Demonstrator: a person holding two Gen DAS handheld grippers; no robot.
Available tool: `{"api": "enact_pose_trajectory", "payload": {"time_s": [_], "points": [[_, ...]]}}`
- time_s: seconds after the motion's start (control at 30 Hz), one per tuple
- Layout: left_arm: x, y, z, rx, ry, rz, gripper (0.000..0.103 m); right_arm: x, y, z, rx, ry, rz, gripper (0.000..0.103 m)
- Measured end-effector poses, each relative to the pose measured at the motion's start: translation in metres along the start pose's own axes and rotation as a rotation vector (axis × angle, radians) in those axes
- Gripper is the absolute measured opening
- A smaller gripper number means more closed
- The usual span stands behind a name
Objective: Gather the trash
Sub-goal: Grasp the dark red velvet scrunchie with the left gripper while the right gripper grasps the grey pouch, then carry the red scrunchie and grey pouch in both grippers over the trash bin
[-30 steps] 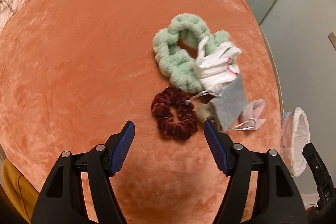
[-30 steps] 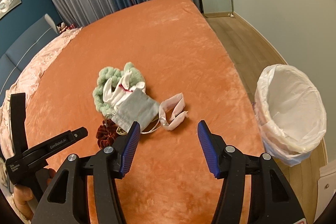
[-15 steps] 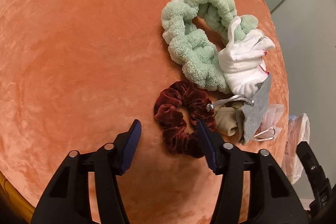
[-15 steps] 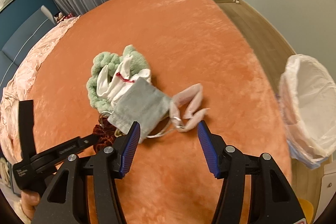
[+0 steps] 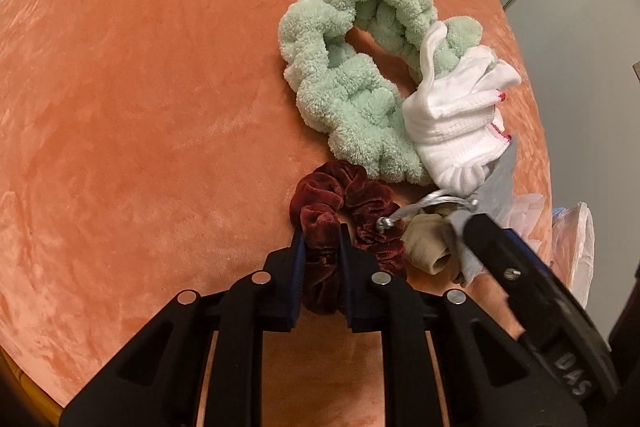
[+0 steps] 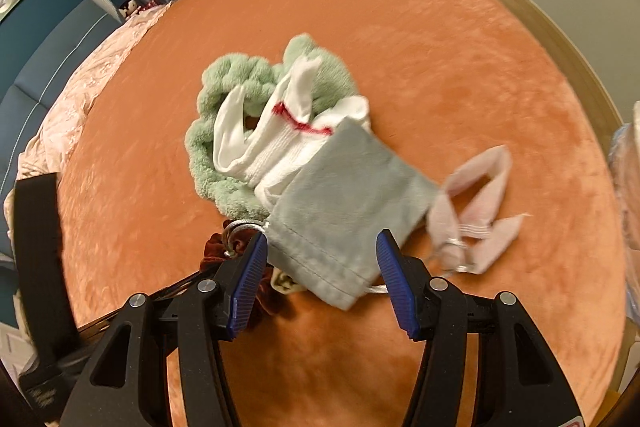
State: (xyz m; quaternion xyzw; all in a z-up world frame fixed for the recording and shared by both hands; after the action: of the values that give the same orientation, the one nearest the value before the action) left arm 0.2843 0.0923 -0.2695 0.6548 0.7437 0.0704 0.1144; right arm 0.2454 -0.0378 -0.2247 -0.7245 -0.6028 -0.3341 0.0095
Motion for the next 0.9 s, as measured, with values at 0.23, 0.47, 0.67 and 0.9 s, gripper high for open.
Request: {"api": "enact_pose_trajectory", "payload": {"time_s": [0.23,0.47,0.67,0.9], "points": [[0.003,0.007,-0.02,-0.045,0.008,0.011,0.015,-0.007,-0.002,-0.004,0.002,0.003,0.003,0.009],[-0.014,0.011,-0.059,-0.119,-0.008,0.032,0.014,-0.006,0.009,-0.047,-0.081,0.025,0.004,0.008],[-0.039,0.015,-0.11,-0.209,-0.046,0.067,0.013,-0.002,0.022,-0.095,-0.172,0.043,-0.006,0.008],[-0.085,0.012,-0.173,-0.316,-0.096,0.142,0.014,-0.008,0.036,-0.165,-0.292,0.044,-0.013,0.008]]}}
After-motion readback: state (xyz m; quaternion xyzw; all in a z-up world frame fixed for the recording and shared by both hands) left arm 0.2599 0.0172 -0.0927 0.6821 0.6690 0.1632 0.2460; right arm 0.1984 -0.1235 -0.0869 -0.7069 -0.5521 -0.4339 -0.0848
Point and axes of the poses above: each gripper's, at about its wrist camera, not at the fingertips, and z roughly the way its jaws point, x to its left, y to its top, the point moved 10 cm from there along z, roughly the way its jaws point, and after that the axes turned 13 degrees about y, right-handed, at the moved point
